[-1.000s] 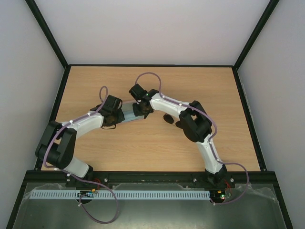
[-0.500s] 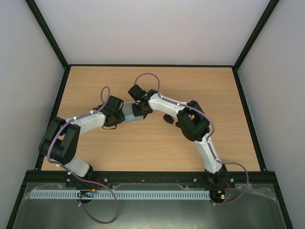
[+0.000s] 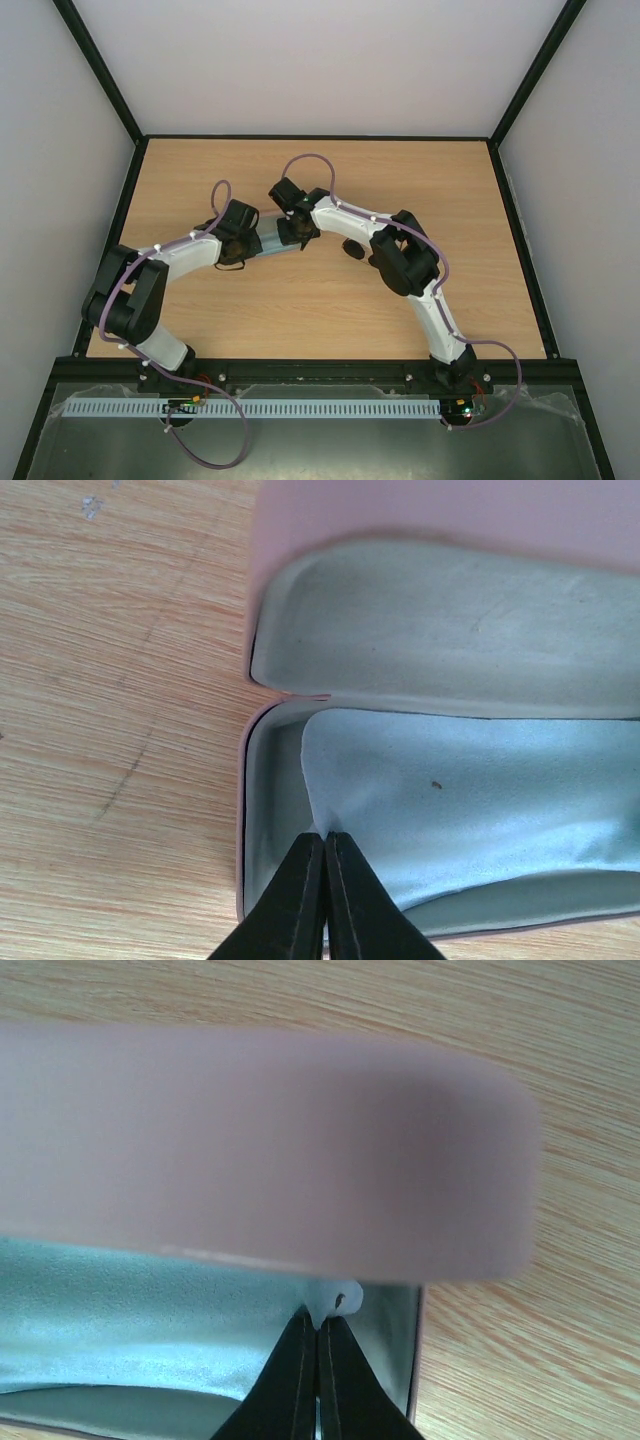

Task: Organize the sunglasses
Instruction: Place the glasses cleaning cloth in the sunglasses case.

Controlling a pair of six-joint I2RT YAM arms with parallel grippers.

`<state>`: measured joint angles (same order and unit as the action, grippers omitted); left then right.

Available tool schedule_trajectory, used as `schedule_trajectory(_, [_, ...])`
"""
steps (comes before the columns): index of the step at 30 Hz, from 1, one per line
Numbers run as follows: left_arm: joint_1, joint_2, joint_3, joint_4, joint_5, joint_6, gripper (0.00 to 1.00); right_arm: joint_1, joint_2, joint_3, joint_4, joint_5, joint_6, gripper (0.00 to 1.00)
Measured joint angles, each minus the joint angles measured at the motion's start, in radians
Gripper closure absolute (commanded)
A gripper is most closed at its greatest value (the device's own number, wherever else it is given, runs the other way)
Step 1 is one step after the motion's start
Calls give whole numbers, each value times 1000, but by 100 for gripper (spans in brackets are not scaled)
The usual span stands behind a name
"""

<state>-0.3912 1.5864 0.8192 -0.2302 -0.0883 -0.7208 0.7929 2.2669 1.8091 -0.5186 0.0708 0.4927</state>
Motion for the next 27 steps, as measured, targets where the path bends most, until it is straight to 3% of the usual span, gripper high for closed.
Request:
schedule_trajectory(9, [0,0,0,-1,-3,2,83,0,0,0,-1,0,-10,86])
schedule_trajectory(14, [0,-2,-1,-6,-17,4,77,0,0,-7,-1,2,-15,85])
schedule_trajectory(21, [2,-20,-7,-25,-24,3,76,0,-7,-39,-1,8,-18,80])
schedule_trajectory(27, [6,-69,-8,-40,-34,3,72,0,-41,-56,-2,17,-18,68])
